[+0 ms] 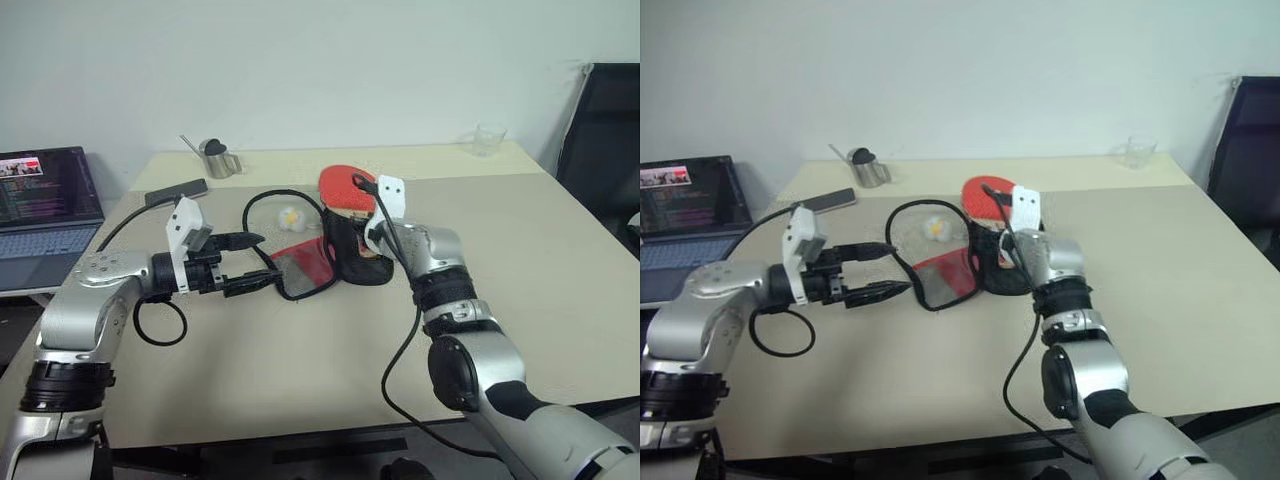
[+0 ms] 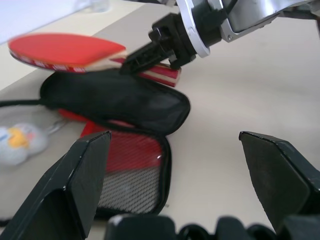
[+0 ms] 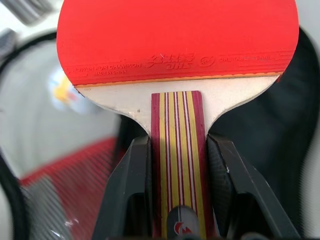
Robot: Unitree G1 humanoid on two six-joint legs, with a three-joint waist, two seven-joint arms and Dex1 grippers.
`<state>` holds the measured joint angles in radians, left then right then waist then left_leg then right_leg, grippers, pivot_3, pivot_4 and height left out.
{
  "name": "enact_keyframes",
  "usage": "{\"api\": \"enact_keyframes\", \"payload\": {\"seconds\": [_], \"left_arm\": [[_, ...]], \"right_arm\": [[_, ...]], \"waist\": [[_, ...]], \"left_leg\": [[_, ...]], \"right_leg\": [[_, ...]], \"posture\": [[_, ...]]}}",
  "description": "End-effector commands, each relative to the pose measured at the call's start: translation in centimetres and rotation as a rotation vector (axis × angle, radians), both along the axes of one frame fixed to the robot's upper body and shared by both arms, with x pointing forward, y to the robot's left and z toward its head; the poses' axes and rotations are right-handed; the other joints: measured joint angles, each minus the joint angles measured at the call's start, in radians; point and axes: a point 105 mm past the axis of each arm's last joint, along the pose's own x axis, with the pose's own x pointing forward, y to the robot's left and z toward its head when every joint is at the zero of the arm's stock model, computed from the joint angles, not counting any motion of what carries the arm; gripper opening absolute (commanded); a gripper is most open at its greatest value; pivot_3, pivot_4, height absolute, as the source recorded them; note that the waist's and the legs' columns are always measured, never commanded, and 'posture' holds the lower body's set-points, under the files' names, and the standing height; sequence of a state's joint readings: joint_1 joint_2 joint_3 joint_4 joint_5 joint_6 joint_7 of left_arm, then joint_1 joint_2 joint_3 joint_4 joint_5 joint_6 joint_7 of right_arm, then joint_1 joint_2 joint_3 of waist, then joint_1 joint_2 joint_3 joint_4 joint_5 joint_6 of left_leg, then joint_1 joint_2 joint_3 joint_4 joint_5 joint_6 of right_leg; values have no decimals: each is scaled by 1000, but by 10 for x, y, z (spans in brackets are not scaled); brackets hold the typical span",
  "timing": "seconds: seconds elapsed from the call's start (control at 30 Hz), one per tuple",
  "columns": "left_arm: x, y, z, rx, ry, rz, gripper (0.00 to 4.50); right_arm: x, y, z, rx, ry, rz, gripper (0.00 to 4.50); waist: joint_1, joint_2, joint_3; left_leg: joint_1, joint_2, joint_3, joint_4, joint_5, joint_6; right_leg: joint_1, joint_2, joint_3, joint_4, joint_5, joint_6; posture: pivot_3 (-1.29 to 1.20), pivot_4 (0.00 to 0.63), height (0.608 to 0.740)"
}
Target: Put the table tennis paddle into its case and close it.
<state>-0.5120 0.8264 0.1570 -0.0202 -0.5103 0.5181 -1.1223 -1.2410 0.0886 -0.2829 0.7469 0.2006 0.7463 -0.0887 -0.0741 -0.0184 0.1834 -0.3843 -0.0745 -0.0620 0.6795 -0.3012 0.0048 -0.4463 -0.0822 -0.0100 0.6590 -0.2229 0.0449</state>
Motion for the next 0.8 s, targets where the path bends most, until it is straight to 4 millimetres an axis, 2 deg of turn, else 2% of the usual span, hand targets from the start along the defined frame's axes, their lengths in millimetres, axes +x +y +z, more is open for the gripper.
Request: {"api": "enact_keyframes", "payload": {"seconds": [0.03,0.3,0.43,0.63,0.8], "left_arm": [[-12,2,17,-1,-68,5,4500],[-21,6,14,0,-59,37,4500],[-21,5,14,3,-56,42,4500],[-21,4,14,3,-52,43,4500],[-23,3,15,5,-52,30,4500]], "right_arm": [[5,4,14,7,-65,-25,1114],[8,-4,-4,-26,-9,-109,1114],[3,6,-11,-22,14,-89,1114],[1,11,-23,-30,42,-78,1114],[4,8,-29,-35,49,-104,1114]], "waist": [[0,0,0],[-6,0,0],[-9,0,0],[-10,0,0],[-10,0,0]], "left_leg": [[0,0,0,0,0,0],[0,0,0,-1,0,-1],[0,0,0,-1,1,-1],[1,0,0,0,1,-1],[1,0,0,-1,1,-1]], "right_leg": [[0,0,0,-1,0,0],[-1,0,0,-2,0,0],[-1,0,0,0,0,0],[-1,0,1,0,0,0],[-1,0,1,0,0,0]], "posture": [[0,150,740],[0,150,740],[0,150,740],[0,150,740],[0,150,740]]}}
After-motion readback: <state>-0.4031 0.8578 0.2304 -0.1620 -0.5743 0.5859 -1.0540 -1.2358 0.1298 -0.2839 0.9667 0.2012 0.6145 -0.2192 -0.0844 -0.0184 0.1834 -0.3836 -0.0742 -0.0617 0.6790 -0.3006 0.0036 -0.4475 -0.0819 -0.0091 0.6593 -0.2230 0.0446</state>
